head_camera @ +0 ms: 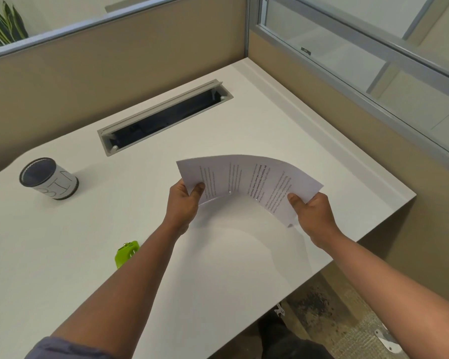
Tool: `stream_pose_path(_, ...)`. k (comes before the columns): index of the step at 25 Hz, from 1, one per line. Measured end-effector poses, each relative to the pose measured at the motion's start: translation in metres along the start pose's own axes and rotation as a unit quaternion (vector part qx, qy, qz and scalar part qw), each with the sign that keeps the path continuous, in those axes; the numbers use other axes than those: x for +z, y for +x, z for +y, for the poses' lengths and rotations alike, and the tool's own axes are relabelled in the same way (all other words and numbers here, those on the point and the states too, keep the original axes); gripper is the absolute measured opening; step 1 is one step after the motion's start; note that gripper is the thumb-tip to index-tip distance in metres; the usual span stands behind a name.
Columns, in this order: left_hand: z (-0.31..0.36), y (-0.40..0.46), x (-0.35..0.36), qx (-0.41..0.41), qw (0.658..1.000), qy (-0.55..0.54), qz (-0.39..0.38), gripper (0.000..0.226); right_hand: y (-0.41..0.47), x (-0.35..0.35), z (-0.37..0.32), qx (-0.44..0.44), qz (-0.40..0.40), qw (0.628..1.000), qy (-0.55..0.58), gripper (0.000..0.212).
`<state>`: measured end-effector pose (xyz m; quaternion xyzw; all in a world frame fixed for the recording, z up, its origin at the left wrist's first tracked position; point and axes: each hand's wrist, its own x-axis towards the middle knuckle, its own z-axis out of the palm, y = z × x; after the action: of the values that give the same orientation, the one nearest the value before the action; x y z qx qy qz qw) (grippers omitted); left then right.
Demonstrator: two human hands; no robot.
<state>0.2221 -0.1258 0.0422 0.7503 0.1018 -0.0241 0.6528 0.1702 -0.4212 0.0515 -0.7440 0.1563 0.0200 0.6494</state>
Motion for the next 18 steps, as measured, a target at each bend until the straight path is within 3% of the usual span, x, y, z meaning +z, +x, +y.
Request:
stream_pose_path(4, 0.028, 0.013, -0.001, 0.035, 0.996, 0.083, -0.013, 0.035, 0.008, -0.014, -0.009, -0.007, -0.002, 1.0, 0.023, 0.024)
stream_pose_path(6, 0.046, 0.023, 0.001, 0.058, 0.988, 0.141, -0.034, 0.039, 0.013, -0.024, -0.017, -0.012, 0.024, 0.999, 0.029, 0.041)
stream_pose_path(8, 0.06, 0.033, 0.007, 0.074, 0.978, 0.187, -0.059, 0.033, 0.016, -0.034, -0.025, -0.047, 0.067, 0.995, -0.049, 0.074)
stream_pose_path(10, 0.073, 0.043, 0.015, 0.081, 0.967, 0.223, -0.088, 0.031, 0.022, -0.041, -0.036, -0.112, 0.094, 0.972, -0.183, 0.085)
stream_pose_path(13, 0.083, 0.058, 0.029, 0.084, 0.951, 0.265, -0.133, 0.027, 0.04, -0.04, -0.05, -0.165, 0.054, 0.942, -0.288, 0.069)
stream_pose_path(18, 0.088, 0.075, 0.049, 0.083, 0.934, 0.307, -0.163, 0.025, 0.065, -0.039, -0.055, -0.103, -0.018, 0.965, -0.242, 0.026)
